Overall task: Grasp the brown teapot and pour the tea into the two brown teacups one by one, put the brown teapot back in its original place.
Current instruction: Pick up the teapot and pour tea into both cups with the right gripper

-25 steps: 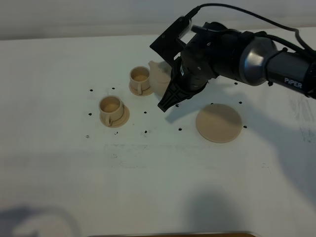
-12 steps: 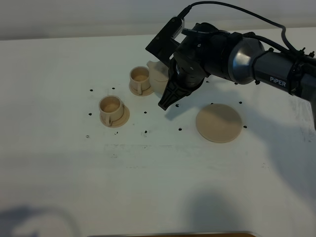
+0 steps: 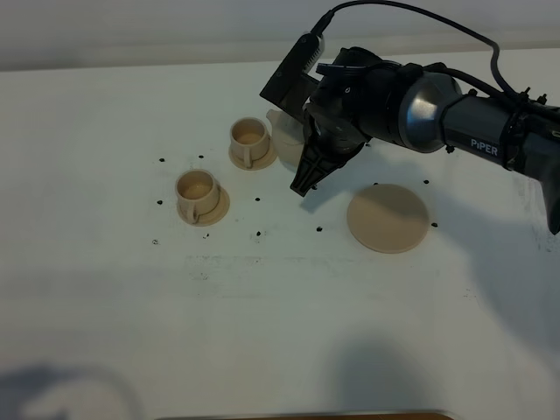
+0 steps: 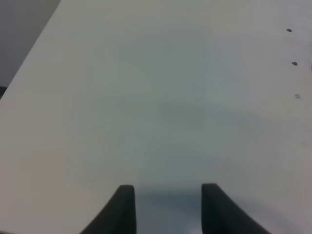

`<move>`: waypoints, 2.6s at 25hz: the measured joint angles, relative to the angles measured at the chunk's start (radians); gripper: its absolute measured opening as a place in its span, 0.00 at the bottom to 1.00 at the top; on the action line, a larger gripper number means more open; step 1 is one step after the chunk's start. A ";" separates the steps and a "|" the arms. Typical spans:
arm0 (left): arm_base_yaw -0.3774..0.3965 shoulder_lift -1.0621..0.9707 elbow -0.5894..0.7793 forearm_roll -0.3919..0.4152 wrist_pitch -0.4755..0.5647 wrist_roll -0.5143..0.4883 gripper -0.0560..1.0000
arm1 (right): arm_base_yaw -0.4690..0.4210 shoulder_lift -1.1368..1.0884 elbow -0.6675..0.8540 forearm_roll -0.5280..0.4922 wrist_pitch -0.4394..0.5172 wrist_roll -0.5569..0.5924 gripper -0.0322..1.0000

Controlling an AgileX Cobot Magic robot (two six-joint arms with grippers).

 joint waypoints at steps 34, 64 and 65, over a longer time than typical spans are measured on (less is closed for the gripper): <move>0.000 0.000 0.000 0.000 0.000 0.000 0.34 | 0.043 0.056 -0.053 -0.220 0.015 -0.051 0.14; 0.000 0.000 0.000 0.000 0.000 0.000 0.34 | 0.075 0.056 -0.053 -0.429 0.002 -0.086 0.14; 0.000 0.000 0.000 0.000 0.000 0.000 0.34 | 0.075 0.056 -0.053 -0.429 0.000 -0.088 0.14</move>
